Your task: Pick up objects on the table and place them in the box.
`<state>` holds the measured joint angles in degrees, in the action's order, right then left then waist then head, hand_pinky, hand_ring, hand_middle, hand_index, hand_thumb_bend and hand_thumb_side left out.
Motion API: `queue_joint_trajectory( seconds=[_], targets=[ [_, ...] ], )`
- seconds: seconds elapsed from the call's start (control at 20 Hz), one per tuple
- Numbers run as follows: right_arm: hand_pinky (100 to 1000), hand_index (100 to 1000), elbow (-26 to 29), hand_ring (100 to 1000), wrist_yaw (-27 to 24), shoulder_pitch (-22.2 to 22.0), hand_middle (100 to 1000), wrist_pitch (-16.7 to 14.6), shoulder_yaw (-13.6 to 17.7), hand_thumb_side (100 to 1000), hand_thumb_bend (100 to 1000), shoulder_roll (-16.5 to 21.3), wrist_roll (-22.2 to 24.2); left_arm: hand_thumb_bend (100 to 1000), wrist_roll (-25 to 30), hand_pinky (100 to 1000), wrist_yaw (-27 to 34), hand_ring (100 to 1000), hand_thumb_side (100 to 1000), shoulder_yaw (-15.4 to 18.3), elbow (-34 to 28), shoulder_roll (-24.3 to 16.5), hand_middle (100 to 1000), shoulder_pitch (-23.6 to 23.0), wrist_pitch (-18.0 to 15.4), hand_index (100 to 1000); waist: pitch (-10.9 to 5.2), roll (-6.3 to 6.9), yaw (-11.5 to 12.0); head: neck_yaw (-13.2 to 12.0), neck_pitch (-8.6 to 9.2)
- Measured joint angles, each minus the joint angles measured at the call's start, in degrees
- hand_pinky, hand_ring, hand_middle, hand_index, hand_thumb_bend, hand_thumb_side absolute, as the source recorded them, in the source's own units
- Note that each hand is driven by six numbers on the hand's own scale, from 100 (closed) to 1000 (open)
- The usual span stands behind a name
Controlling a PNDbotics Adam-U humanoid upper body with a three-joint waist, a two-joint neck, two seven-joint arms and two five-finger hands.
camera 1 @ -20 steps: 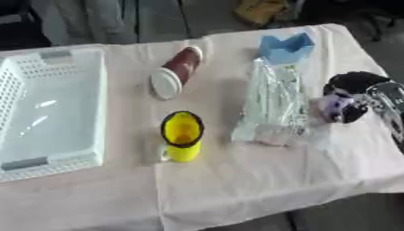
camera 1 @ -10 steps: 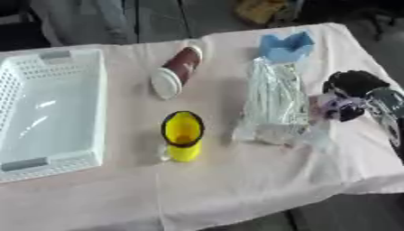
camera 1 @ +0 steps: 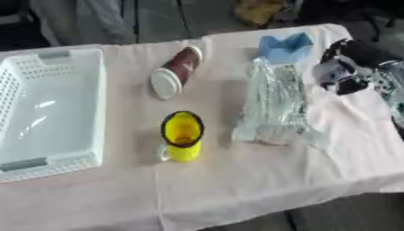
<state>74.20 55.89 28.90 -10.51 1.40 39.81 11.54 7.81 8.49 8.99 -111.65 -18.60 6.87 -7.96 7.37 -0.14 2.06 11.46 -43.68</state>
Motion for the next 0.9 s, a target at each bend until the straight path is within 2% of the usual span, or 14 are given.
queue_joint_trajectory(
  seconds=[0.1, 0.45, 0.5, 0.55, 0.75, 0.9],
  targets=[
    [100, 325, 1.45, 258, -1.55, 0.51, 292, 0.48, 0.00, 100, 334, 0.17, 0.49, 260, 0.01, 345, 0.00, 773, 930, 0.00, 0.00, 0.00, 772, -0.03, 0.01, 787, -0.01, -0.02, 0.01, 0.00, 0.00],
    [100, 329, 5.94, 253, -7.98, 5.21, 276, 0.69, -0.77, 100, 319, 0.14, -1.82, 260, 0.04, 344, 0.01, 773, 930, -0.01, 0.02, 0.00, 772, -0.33, 0.04, 788, -0.33, -0.26, 0.05, 0.17, 0.00],
    [100, 333, 6.09, 247, -8.46, 5.35, 260, 0.76, -0.89, 100, 266, 0.14, -2.08, 258, 0.04, 343, 0.01, 774, 931, -0.01, 0.03, 0.00, 772, -0.33, 0.04, 787, -0.33, -0.27, 0.05, 0.19, 0.00],
    [100, 333, 6.31, 247, -8.87, 5.42, 260, 0.73, -1.15, 100, 266, 0.09, -2.36, 258, 0.06, 343, 0.03, 774, 931, -0.06, 0.06, 0.00, 772, -0.33, 0.07, 787, -0.46, -0.25, 0.26, 0.42, -0.01],
    [100, 339, 7.82, 238, -11.34, 9.82, 254, 0.37, -4.23, 100, 211, -2.76, -4.69, 256, 0.16, 343, 0.24, 773, 931, -0.39, 0.36, -0.01, 767, -0.41, 0.16, 786, -1.04, -0.30, 1.01, 1.09, -0.01],
    [100, 341, 6.28, 232, -13.70, 13.50, 251, 0.18, -7.81, 100, 156, -5.55, -5.80, 254, 0.15, 341, 0.50, 772, 931, -0.43, 0.37, -0.02, 766, -0.41, 0.21, 785, -1.04, -0.40, 1.24, 1.25, -0.01]
  ],
)
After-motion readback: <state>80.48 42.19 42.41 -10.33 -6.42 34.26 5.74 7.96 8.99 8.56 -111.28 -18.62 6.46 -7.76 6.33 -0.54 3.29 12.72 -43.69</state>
